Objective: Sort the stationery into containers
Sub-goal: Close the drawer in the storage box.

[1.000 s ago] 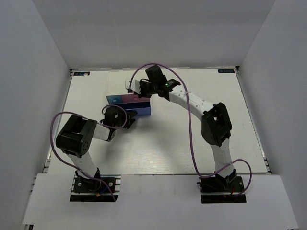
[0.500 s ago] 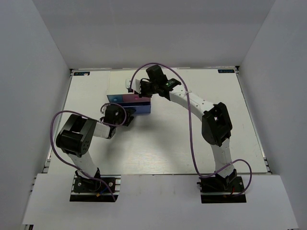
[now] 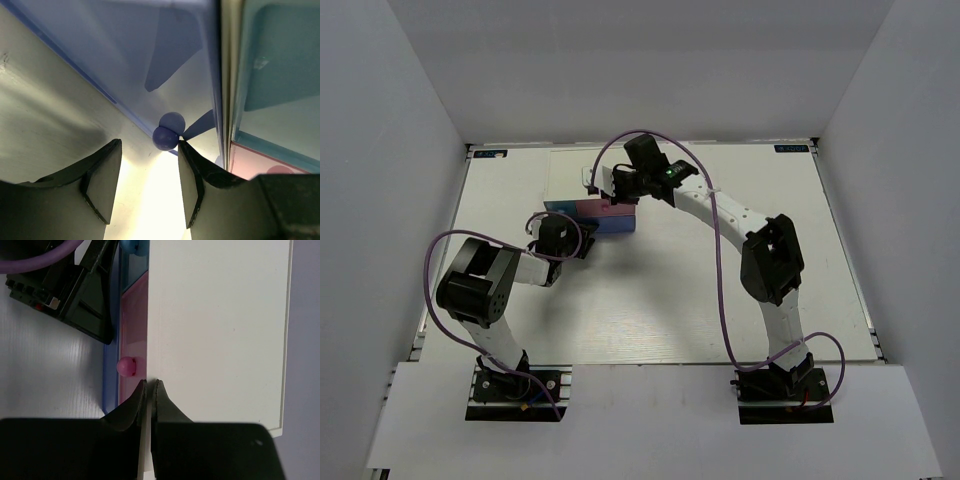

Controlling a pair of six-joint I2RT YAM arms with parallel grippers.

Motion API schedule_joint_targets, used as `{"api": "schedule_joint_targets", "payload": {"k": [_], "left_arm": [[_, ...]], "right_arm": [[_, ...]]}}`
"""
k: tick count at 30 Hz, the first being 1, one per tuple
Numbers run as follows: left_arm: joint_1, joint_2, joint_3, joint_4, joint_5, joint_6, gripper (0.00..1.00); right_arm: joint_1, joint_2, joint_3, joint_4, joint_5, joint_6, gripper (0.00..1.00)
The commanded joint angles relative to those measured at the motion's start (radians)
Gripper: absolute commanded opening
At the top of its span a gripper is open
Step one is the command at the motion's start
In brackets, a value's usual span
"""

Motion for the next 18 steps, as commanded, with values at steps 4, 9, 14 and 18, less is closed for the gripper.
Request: {"api": "schedule_joint_targets", "payload": {"k": [4,9,14,18], "left_arm": [[0.014,-0.013,0.039,0.005,-0.066,-0.004,0.6],[0.014,-0.013,0.039,0.005,-0.054,-0.004,0.6],[0.014,-0.038,-0.006,0.005,-0.044,0.005,0.64],[0.014,-0.077,-0.041,0.005,-0.063,0.005,0.65]], "right_arm": [[0.019,0.038,0.015,-0.24,-0.102,0.02,0.0],[0.024,0.047,0.026,-0.236,-0.093,0.043,0.0],[0.028,0.064,0.042,-0.202,-0.053,0.124,0.0],[0.028,0.081,0.064,-0.179,-0.019,0.182,0.0]]}}
